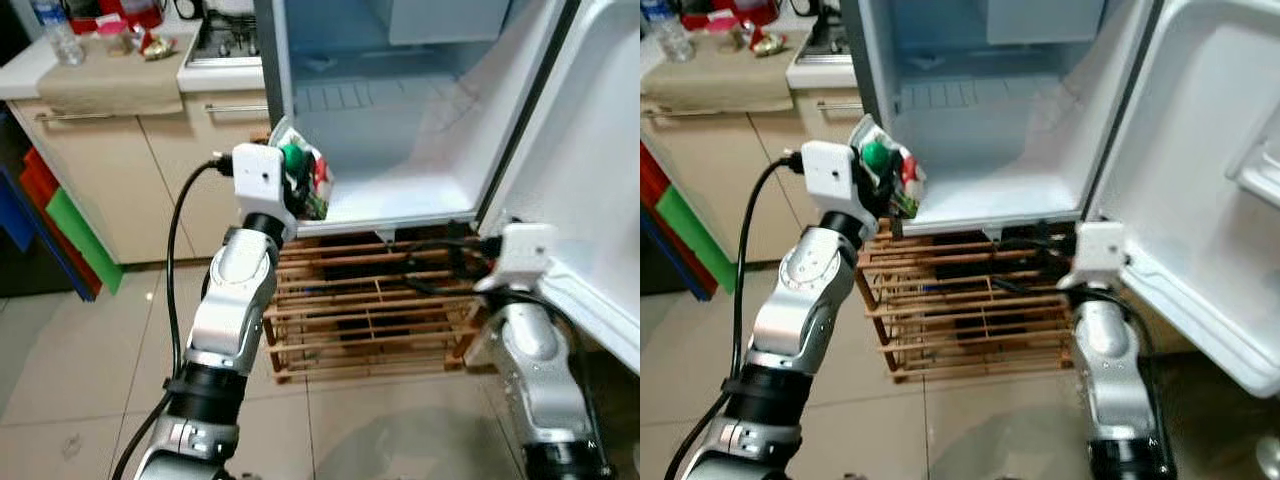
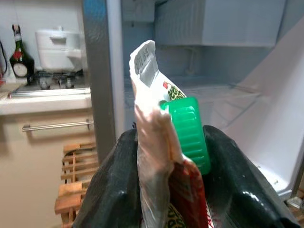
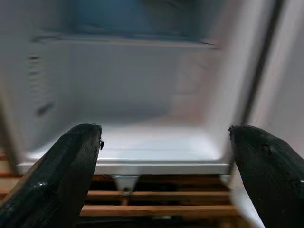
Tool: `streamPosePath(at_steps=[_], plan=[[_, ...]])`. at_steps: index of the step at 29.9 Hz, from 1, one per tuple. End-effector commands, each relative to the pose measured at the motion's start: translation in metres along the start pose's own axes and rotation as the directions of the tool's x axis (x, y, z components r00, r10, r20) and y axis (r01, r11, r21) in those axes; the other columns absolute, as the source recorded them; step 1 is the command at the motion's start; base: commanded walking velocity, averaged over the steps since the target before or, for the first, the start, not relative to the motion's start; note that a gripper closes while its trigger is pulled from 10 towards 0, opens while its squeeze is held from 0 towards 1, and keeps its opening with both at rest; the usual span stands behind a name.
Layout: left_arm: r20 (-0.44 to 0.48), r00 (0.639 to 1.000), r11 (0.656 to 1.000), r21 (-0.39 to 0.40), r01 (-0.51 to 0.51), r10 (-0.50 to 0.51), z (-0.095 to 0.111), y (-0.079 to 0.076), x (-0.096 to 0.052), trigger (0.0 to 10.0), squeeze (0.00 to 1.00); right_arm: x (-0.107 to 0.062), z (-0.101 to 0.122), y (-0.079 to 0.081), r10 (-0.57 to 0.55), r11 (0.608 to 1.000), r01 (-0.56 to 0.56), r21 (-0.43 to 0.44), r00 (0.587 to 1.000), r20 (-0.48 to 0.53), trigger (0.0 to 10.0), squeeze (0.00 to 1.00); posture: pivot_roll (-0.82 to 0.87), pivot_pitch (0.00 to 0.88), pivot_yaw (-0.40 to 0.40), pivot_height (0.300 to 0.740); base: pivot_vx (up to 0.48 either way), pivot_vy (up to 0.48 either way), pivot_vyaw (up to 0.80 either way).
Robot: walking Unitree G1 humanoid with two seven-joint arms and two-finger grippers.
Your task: Restocking fridge
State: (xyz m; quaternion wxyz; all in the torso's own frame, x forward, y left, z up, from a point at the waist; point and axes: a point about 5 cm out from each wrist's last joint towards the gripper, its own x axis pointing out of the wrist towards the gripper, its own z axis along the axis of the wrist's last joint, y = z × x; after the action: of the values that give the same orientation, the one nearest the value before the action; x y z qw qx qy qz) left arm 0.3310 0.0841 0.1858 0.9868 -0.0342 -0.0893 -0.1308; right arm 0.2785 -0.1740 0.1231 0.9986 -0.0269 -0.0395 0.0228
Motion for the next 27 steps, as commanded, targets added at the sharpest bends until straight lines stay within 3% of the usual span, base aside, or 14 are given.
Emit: streamPosePath(at_steps=[1, 6, 10, 19, 27], plan=[[-0.015, 1.0, 1.0, -0.007, 0.003, -0.004, -0.001, 0.0, 0.006, 10.0, 0.0, -0.004, -0.003, -0.002, 0.013, 1.0, -0.012, 0.011, 1.0, -0.025, 10.0, 0.0, -0.09, 0.0, 0.054, 0.74, 0.0, 0.0, 0.0], [-0.01, 1.0, 1.0, -0.009, 0.028, -0.028, -0.001, -0.003, 0.012, 10.0, 0.0, -0.012, -0.007, -0.012, -0.005, 1.0, 0.005, 0.004, 0.999, -0.053, 10.0, 0.0, -0.11, 0.0, 0.059, 0.74, 0.0, 0.0, 0.0], [0.004, 0.999, 0.999, -0.031, 0.035, -0.035, 0.002, -0.005, 0.017, 10.0, 0.0, -0.018, -0.01, -0.02, -0.029, 1.0, 0.029, -0.001, 0.997, -0.069, 10.0, 0.0, -0.12, 0.0, 0.073, 0.74, 0.43, 0.0, 0.0], [0.026, 0.995, 0.996, -0.014, 0.092, -0.092, 0.005, -0.013, 0.022, 10.0, 0.0, -0.019, -0.009, -0.016, -0.009, 1.0, 0.009, -0.001, 0.998, -0.069, 10.0, 0.0, -0.13, 0.0, 0.087, 0.74, 0.471, 0.0, 0.0], [0.052, 0.995, 0.996, -0.027, 0.082, -0.08, 0.011, -0.012, 0.024, 10.0, 0.0, -0.023, -0.013, -0.014, 0.01, 1.0, -0.01, 0.005, 0.996, -0.092, 10.0, 0.0, -0.13, 0.0, 0.094, 0.74, 0.472, 0.0, 0.0]])
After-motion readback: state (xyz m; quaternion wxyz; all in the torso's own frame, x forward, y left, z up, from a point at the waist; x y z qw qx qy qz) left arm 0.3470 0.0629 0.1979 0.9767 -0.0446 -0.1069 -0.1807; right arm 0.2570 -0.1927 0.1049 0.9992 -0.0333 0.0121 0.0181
